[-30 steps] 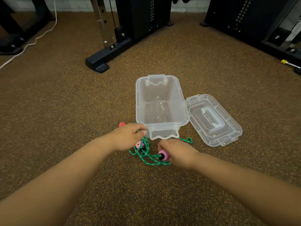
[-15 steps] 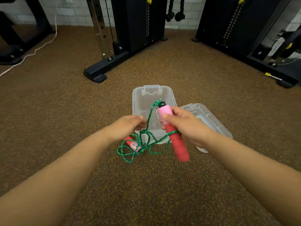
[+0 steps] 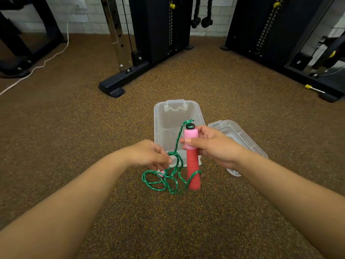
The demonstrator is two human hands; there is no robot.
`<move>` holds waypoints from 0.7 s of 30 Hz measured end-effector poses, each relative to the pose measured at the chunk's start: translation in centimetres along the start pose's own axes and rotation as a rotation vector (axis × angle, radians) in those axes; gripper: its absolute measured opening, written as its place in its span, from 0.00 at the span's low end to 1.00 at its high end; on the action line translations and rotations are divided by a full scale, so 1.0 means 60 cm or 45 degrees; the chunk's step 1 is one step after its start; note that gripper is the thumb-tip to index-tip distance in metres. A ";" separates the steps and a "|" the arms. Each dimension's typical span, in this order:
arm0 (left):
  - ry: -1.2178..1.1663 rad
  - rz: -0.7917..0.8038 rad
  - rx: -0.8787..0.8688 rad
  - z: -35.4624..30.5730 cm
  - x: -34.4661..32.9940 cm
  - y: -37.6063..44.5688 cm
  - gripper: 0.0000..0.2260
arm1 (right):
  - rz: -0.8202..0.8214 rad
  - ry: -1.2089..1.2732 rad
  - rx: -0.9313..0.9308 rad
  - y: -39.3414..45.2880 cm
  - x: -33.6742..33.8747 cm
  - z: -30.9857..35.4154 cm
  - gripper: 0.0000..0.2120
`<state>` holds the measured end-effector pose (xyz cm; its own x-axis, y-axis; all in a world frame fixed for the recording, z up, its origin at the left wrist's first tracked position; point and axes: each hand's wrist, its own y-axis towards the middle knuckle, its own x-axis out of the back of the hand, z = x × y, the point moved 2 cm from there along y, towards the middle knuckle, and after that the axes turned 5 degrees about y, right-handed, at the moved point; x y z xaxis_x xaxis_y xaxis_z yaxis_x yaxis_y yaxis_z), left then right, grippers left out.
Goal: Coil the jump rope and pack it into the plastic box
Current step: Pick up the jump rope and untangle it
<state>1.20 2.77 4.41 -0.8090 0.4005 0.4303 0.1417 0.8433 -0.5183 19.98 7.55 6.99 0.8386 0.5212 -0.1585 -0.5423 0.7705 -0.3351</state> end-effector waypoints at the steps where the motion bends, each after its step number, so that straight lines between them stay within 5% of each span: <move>1: 0.003 0.030 0.001 0.000 -0.003 0.000 0.11 | -0.034 0.011 0.002 0.002 0.000 -0.001 0.11; 5: -0.014 0.149 -0.031 0.006 -0.038 0.004 0.28 | -0.172 0.129 0.012 0.014 -0.006 -0.007 0.12; 10: -0.223 0.177 -0.103 0.000 -0.048 0.007 0.18 | -0.203 0.196 0.038 0.023 -0.011 -0.010 0.12; 15: -0.635 0.301 0.033 -0.008 -0.041 0.004 0.39 | -0.002 0.109 0.035 0.008 -0.021 -0.014 0.10; 18: -0.991 0.234 0.111 -0.014 -0.030 0.006 0.38 | 0.152 0.139 0.009 -0.005 -0.033 -0.024 0.11; 21: -1.185 0.030 0.008 -0.028 -0.016 0.001 0.26 | 0.247 -0.160 0.078 -0.023 -0.046 -0.048 0.10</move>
<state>2.93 3.04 5.18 -0.9382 -0.0336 -0.3444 0.1627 0.8355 -0.5248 18.56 3.99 5.23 0.7072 0.7004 -0.0962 -0.6981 0.6703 -0.2517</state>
